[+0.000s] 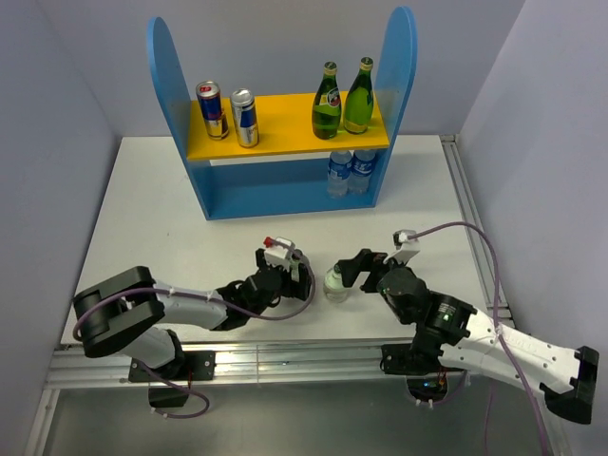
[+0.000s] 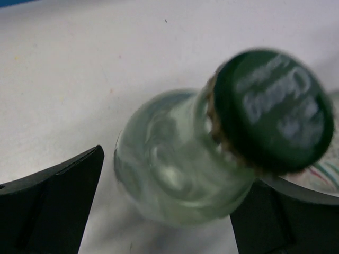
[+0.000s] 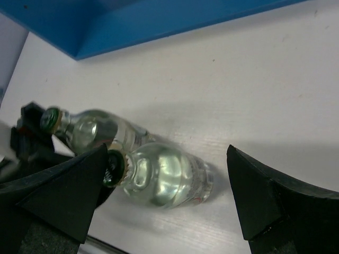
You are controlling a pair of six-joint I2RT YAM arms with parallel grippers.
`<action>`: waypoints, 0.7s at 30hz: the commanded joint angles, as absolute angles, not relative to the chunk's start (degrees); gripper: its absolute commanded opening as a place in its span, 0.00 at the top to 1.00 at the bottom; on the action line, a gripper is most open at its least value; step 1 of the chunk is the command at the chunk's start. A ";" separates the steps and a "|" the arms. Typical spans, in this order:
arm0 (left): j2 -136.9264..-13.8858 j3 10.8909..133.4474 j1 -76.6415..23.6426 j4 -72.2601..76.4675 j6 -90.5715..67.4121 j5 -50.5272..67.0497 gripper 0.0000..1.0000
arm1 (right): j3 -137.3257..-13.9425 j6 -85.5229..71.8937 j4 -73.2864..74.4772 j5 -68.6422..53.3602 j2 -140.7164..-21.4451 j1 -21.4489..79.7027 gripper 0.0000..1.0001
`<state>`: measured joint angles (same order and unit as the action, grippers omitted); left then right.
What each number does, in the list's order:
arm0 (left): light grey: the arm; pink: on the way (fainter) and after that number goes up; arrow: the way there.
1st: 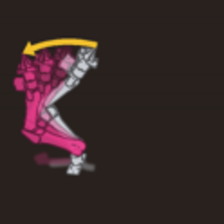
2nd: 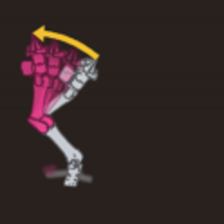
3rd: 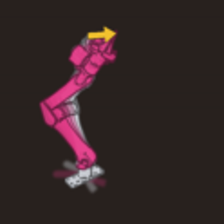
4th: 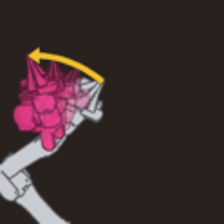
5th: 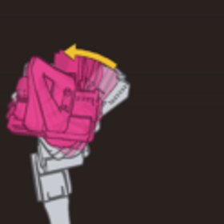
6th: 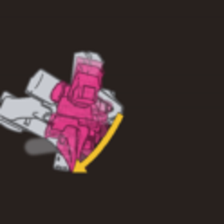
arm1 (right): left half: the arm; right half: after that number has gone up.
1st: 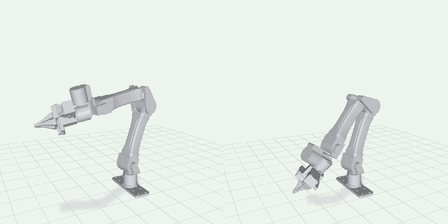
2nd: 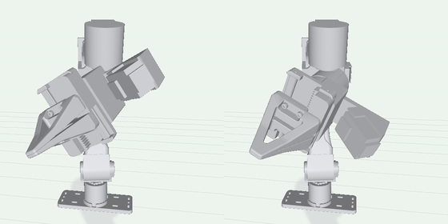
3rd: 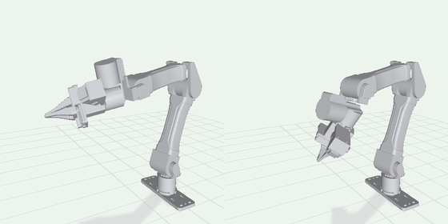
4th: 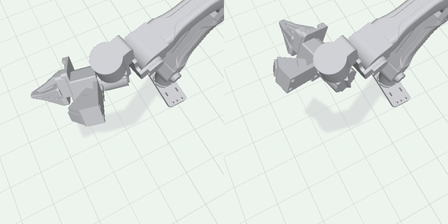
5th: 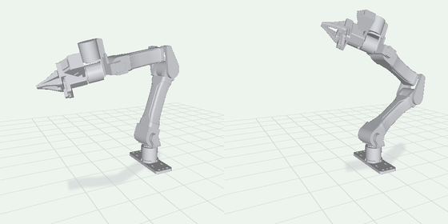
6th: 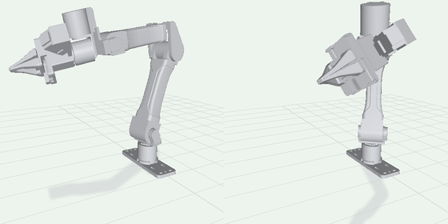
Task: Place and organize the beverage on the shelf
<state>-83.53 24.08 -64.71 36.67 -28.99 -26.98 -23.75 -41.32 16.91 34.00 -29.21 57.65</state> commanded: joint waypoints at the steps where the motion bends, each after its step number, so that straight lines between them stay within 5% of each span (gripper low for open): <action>1: -86.82 27.77 -61.80 45.08 -27.07 -23.48 0.04 | -23.38 -45.25 15.91 38.31 -31.89 61.78 0.00; 9: -93.77 33.13 -59.41 47.81 -25.23 -20.39 0.11 | -23.29 -49.57 15.47 49.73 -35.77 77.32 0.00; 21: -95.36 32.79 -57.66 48.95 -25.49 -19.69 0.13 | -25.49 -46.05 12.05 52.65 -42.18 79.01 0.00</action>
<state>-94.78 31.90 -58.39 45.15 -26.00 -20.71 -23.62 -46.54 15.09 49.60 -40.60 78.63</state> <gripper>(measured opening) 0.877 0.998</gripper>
